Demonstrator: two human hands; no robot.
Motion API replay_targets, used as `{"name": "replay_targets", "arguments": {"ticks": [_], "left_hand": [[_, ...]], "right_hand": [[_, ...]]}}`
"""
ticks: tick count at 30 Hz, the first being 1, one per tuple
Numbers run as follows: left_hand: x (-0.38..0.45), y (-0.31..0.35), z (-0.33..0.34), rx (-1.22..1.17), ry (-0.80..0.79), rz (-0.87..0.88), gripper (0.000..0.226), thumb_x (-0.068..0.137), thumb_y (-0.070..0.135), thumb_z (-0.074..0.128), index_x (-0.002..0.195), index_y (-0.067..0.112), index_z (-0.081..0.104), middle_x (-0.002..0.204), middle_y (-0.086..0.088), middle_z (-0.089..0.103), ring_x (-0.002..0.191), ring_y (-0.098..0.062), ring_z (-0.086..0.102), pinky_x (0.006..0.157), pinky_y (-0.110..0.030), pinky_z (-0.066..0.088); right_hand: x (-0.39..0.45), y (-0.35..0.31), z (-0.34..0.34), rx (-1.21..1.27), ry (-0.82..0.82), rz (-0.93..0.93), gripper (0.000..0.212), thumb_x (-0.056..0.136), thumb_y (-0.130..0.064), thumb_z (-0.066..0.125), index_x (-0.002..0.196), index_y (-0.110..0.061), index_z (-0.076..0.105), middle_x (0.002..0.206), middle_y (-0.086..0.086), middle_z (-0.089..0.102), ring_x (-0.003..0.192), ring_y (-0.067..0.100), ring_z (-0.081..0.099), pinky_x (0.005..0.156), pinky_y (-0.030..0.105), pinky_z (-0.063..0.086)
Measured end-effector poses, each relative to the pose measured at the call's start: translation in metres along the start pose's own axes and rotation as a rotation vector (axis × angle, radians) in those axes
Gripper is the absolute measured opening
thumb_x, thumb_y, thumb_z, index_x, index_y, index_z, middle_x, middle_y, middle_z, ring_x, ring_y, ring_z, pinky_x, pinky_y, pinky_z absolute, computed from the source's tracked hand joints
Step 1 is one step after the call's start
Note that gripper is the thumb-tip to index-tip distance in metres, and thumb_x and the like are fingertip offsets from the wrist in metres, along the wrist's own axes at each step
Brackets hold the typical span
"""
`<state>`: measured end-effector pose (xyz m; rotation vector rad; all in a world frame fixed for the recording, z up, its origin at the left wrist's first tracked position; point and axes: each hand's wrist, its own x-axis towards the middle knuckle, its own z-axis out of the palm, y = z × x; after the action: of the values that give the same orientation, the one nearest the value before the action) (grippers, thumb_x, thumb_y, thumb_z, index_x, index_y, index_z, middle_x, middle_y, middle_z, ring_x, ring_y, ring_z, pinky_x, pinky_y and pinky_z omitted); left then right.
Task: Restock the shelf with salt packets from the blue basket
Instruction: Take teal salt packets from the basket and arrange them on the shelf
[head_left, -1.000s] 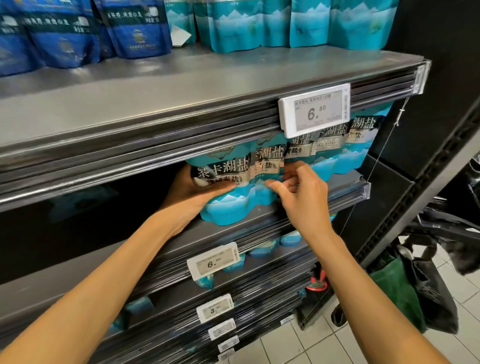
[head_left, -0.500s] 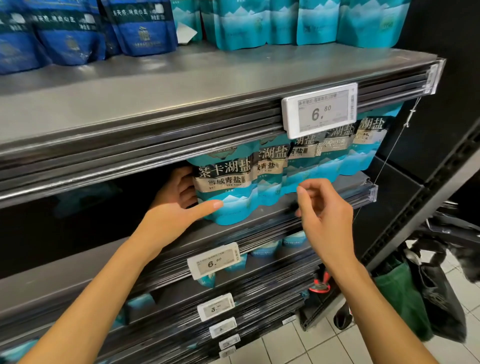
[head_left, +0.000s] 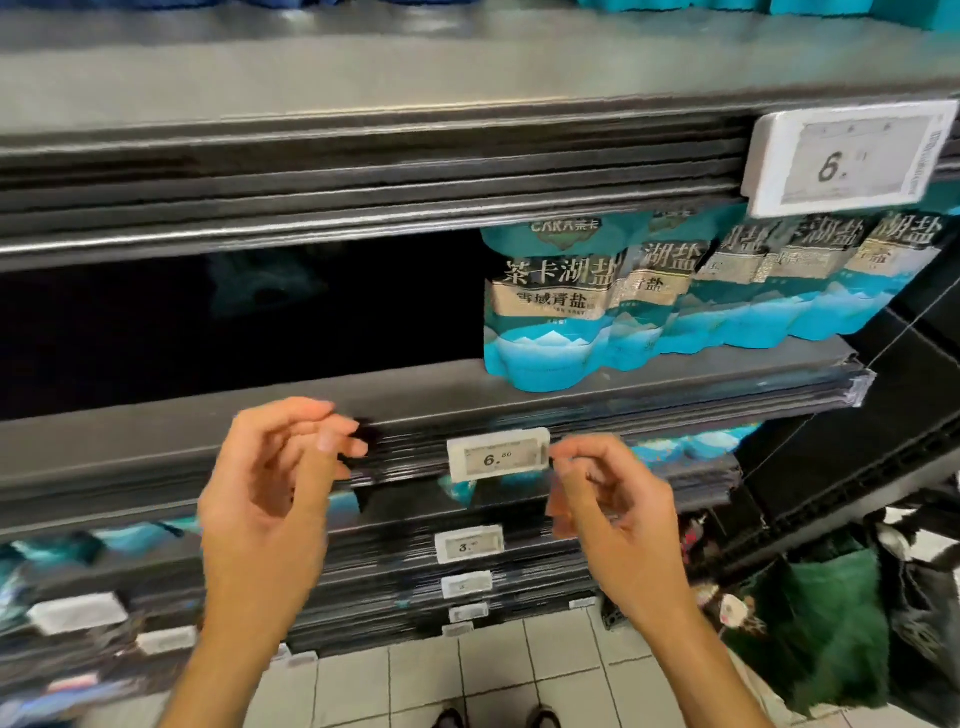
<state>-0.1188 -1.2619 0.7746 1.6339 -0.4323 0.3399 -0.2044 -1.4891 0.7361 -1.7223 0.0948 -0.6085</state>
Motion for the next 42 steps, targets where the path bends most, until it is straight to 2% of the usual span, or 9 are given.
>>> {"name": "replay_targets", "arguments": {"ticks": [4,12,17,22,30,33,37,39,42], "left_hand": [[-0.047,-0.019,-0.029,-0.025,0.109,-0.096,0.008,0.104,0.025,0.057,0.102,0.026,0.065,0.083,0.003,0.072,0.07,-0.014,0.068,0.071,-0.021,0.056],[-0.161,-0.075,-0.086,0.062,0.438,-0.504,0.023,0.105,0.003,0.047,0.093,0.015,0.062,0.071,-0.003,0.069,0.059,-0.017,0.061,0.05,-0.027,0.049],[-0.232,-0.064,-0.104,0.13,0.617,-0.665,0.017,0.106,0.013,0.047,0.101,0.016,0.064,0.076,-0.002,0.069,0.064,-0.016,0.064,0.051,-0.027,0.054],[-0.282,-0.049,-0.112,0.143,0.846,-0.762,0.018,0.106,0.014,0.046,0.101,0.015,0.063,0.077,0.0,0.07,0.059,-0.014,0.061,0.045,-0.025,0.049],[-0.355,-0.035,-0.112,0.079,1.16,-0.881,0.022,0.107,0.009,0.043,0.103,0.015,0.064,0.075,-0.002,0.071,0.057,-0.015,0.062,0.044,-0.03,0.049],[-0.383,-0.031,-0.11,0.174,1.179,-0.905,0.02,0.108,0.016,0.044,0.105,0.015,0.064,0.079,-0.006,0.071,0.06,-0.014,0.062,0.046,-0.031,0.047],[-0.428,-0.033,-0.112,0.188,1.284,-1.004,0.017,0.105,0.018,0.049,0.104,0.018,0.066,0.079,0.0,0.073,0.063,-0.014,0.065,0.051,-0.024,0.05],[-0.45,-0.033,-0.12,0.207,1.335,-1.045,0.017,0.104,0.017,0.051,0.101,0.021,0.067,0.082,0.005,0.073,0.067,-0.012,0.066,0.055,-0.019,0.052],[-0.48,-0.032,-0.147,0.133,1.432,-1.085,0.018,0.105,0.017,0.051,0.1,0.024,0.067,0.084,0.001,0.073,0.064,-0.014,0.064,0.051,-0.029,0.049]], "right_hand": [[-0.016,0.014,0.03,0.076,-0.158,0.091,0.015,0.098,-0.005,0.058,0.093,-0.017,0.066,0.06,0.012,0.058,0.049,0.025,0.057,0.048,0.031,0.053],[-0.053,0.04,0.078,0.164,-0.48,0.266,0.026,0.097,-0.01,0.056,0.086,-0.03,0.07,0.057,0.008,0.06,0.049,0.022,0.057,0.047,0.034,0.05],[-0.096,0.062,0.092,0.193,-0.732,0.415,0.012,0.094,-0.021,0.06,0.091,-0.026,0.071,0.061,0.016,0.061,0.05,0.02,0.054,0.052,0.025,0.048],[-0.132,0.084,0.101,0.112,-0.994,0.549,0.026,0.099,-0.009,0.059,0.085,-0.027,0.072,0.063,0.013,0.065,0.049,0.018,0.056,0.048,0.024,0.049],[-0.166,0.096,0.13,-0.018,-1.279,0.544,0.016,0.1,-0.021,0.063,0.087,-0.028,0.068,0.06,0.006,0.064,0.046,0.013,0.052,0.044,0.02,0.04],[-0.18,0.092,0.156,-0.017,-1.35,0.514,0.01,0.092,-0.032,0.065,0.087,-0.025,0.068,0.058,0.008,0.062,0.046,0.013,0.052,0.045,0.021,0.041],[-0.2,0.082,0.212,0.002,-1.446,0.499,0.02,0.099,-0.008,0.059,0.085,-0.019,0.068,0.059,0.01,0.061,0.048,0.019,0.053,0.045,0.024,0.043],[-0.211,0.071,0.248,-0.001,-1.475,0.493,0.016,0.098,-0.009,0.059,0.086,-0.015,0.069,0.06,0.008,0.063,0.048,0.019,0.054,0.043,0.025,0.043],[-0.238,0.052,0.31,-0.011,-1.494,0.492,0.017,0.098,-0.005,0.057,0.087,-0.01,0.069,0.06,0.008,0.064,0.048,0.019,0.057,0.042,0.026,0.044]]}}
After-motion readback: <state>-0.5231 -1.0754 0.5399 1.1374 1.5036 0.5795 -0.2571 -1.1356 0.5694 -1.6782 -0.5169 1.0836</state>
